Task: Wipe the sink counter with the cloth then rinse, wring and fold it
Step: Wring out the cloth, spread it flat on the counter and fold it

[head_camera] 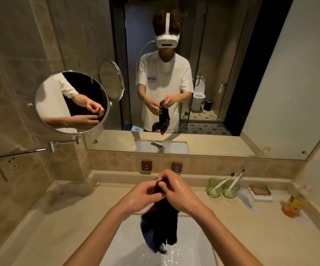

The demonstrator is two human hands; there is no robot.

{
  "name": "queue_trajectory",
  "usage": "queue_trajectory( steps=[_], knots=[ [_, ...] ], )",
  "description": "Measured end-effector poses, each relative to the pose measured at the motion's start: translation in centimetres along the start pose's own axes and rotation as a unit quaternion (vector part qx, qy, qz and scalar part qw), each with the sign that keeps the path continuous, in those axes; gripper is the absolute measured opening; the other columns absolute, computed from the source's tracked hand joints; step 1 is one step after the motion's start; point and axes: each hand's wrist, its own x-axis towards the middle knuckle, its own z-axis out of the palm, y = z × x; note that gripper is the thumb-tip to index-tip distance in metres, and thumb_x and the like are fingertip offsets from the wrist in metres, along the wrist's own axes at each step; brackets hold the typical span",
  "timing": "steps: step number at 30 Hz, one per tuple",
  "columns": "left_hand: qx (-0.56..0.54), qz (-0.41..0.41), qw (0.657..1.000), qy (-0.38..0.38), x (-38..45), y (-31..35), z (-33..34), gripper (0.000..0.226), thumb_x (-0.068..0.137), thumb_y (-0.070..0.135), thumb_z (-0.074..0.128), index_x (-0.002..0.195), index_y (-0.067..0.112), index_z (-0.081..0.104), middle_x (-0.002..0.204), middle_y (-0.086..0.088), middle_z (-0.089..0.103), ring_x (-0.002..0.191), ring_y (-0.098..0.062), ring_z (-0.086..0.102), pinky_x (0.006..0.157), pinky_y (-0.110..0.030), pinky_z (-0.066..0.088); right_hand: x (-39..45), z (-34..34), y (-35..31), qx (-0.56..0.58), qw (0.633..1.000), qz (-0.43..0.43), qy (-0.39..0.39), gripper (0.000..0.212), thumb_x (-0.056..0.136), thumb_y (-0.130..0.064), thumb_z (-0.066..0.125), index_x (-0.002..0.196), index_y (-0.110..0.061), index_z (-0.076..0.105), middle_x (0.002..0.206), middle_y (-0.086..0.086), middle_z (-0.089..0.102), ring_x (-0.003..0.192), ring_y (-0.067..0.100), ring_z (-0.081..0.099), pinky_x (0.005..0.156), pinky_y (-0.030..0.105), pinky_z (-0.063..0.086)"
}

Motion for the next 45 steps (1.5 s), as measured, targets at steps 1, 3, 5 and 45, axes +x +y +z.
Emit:
queue_trajectory(
  steps=[1, 3, 5, 45],
  knots=[
    [-0.004, 0.007, 1.0, 0.005, 0.1, 0.3, -0.2, 0.027, 0.095, 0.006, 0.065, 0.114, 0.023, 0.073, 0.105, 0.007, 0.077, 0.105, -0.006, 0.069, 0.093, -0.022, 0.053, 0.2, -0.2, -0.3, -0.006, 1.0, -0.005, 0.006, 0.011, 0.101, -0.016, 0.052, 0.095, -0.025, 0.051, 0.1, -0.001, 0.059, 0.091, 0.012, 0.055, 0.078, 0.025, 0.045],
    [0.003, 0.021, 1.0, 0.021, 0.3, 0.6, -0.9, 0.027, 0.095, 0.008, 0.065, 0.114, 0.026, 0.072, 0.106, 0.008, 0.077, 0.104, -0.004, 0.068, 0.092, -0.021, 0.052, 0.8, -0.8, -1.3, -0.027, 0.999, -0.017, 0.009, 0.012, 0.101, -0.018, 0.053, 0.093, -0.027, 0.05, 0.098, -0.006, 0.056, 0.089, 0.005, 0.054, 0.075, 0.019, 0.042],
    [0.016, 0.035, 0.999, 0.026, 0.7, 0.8, -1.6, 0.02, 0.093, 0.014, 0.066, 0.109, 0.025, 0.072, 0.099, 0.008, 0.075, 0.097, -0.005, 0.067, 0.089, -0.022, 0.053, 1.5, -1.5, -2.0, -0.053, 0.998, -0.026, 0.01, 0.013, 0.101, -0.017, 0.052, 0.092, -0.025, 0.048, 0.094, -0.009, 0.055, 0.085, 0.0, 0.05, 0.072, 0.016, 0.04],
    [-0.018, 0.067, 0.979, 0.191, 0.9, 0.4, -10.5, 0.073, 0.064, 0.088, 0.064, 0.067, 0.015, 0.058, 0.063, 0.007, 0.051, 0.059, -0.007, 0.048, 0.05, -0.022, 0.035, 0.4, -9.2, -2.4, 0.151, 0.98, 0.025, 0.127, 0.024, 0.099, -0.001, 0.054, 0.085, -0.014, 0.069, 0.073, -0.005, 0.065, 0.069, 0.006, 0.055, 0.062, 0.019, 0.042]
  ],
)
